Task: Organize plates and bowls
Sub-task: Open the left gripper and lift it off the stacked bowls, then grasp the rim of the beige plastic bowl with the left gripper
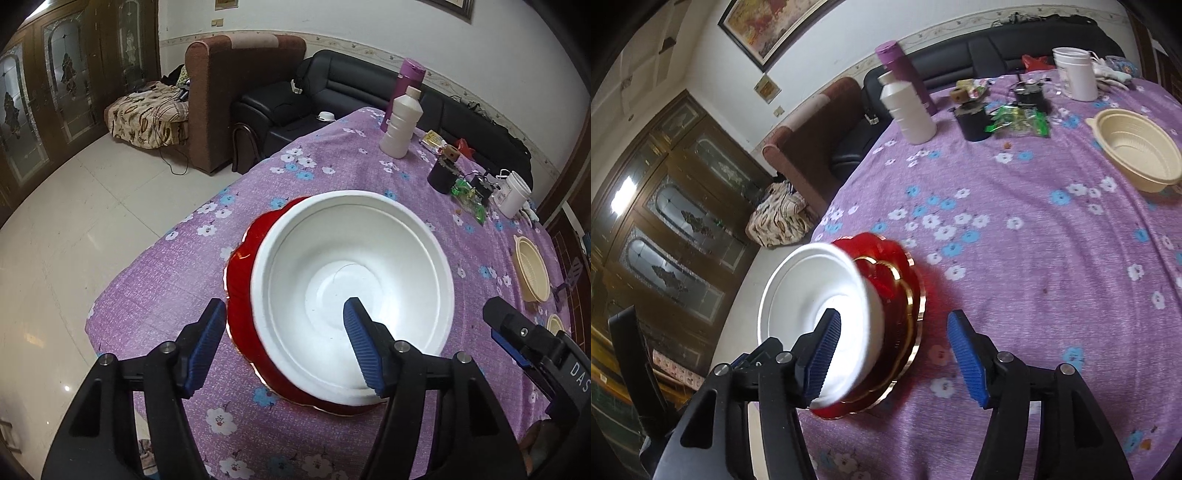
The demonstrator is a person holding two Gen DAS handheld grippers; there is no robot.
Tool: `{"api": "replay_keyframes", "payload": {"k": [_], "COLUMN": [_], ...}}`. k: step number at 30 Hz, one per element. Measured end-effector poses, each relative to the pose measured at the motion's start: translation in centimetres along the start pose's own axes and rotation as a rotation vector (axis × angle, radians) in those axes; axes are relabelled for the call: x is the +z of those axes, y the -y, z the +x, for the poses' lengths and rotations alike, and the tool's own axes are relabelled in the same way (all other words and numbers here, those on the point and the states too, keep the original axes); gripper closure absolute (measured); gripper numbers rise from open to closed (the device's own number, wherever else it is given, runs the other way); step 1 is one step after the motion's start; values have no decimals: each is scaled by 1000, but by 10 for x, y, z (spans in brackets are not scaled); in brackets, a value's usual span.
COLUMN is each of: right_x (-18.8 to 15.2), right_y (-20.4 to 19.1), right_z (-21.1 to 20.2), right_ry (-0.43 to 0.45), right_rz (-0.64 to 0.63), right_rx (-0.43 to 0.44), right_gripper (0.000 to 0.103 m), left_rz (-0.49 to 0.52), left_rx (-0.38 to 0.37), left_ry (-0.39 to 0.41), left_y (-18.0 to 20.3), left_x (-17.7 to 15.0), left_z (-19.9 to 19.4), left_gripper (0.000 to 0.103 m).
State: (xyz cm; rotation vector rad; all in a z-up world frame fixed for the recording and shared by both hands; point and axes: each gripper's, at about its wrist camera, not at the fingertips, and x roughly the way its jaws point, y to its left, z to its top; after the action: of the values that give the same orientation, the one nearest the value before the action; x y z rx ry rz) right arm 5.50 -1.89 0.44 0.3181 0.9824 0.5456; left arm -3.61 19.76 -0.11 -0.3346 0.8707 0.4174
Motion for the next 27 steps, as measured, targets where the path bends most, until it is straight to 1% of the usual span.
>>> {"api": "replay_keyframes", "payload": {"k": [3, 5, 6, 7, 8, 11, 13, 14, 16, 18, 20, 22, 23, 24, 27], "right_x": [4, 9, 11, 14, 18, 27, 36, 39, 53, 64, 78, 90, 96, 102, 119], "right_y": [16, 30, 35, 43, 51, 73, 90, 98, 119, 139, 162, 182, 192, 202, 232], "right_z": [-14, -28, -33, -40, -48, -70, -85, -92, -106, -116, -125, -130, -131, -130, -120], "right_ry": [22, 48, 58, 71, 85, 128, 156, 167, 193, 207, 220, 222, 221, 217, 181], "right_rz": [31, 49, 57, 67, 78, 103, 114, 114, 132, 162, 197, 215, 225, 237, 281], "right_rx": [1, -11, -18, -27, -39, -77, -106, -121, -154, -169, -198, -224, -234, -245, -261], "right_gripper": [41, 41, 41, 41, 41, 40, 40, 40, 40, 40, 40, 40, 40, 40, 40], "left_rz": [11, 22, 27, 33, 39, 91, 131, 144, 161, 188, 216, 263, 275, 288, 320], "left_rx": [-16, -37, -44, -56, -72, -129, -171, -205, -245, -290, -301, -293, -288, -297, -309], "left_ry": [10, 38, 49, 63, 74, 91, 73, 61, 40, -7, -32, -42, -45, -53, -101], "left_y": [8, 19, 23, 30, 37, 71, 95, 110, 136, 170, 199, 236, 248, 267, 308], "left_x": [3, 8, 9, 11, 13, 18, 21, 22, 25, 29, 31, 32, 30, 30, 31], "left_z": [-5, -14, -16, -20, -23, -29, -28, -26, -21, -10, -1, 10, 12, 19, 40], "left_gripper": [38, 38, 35, 30, 28, 27, 27, 27, 28, 28, 28, 28, 28, 28, 28]}}
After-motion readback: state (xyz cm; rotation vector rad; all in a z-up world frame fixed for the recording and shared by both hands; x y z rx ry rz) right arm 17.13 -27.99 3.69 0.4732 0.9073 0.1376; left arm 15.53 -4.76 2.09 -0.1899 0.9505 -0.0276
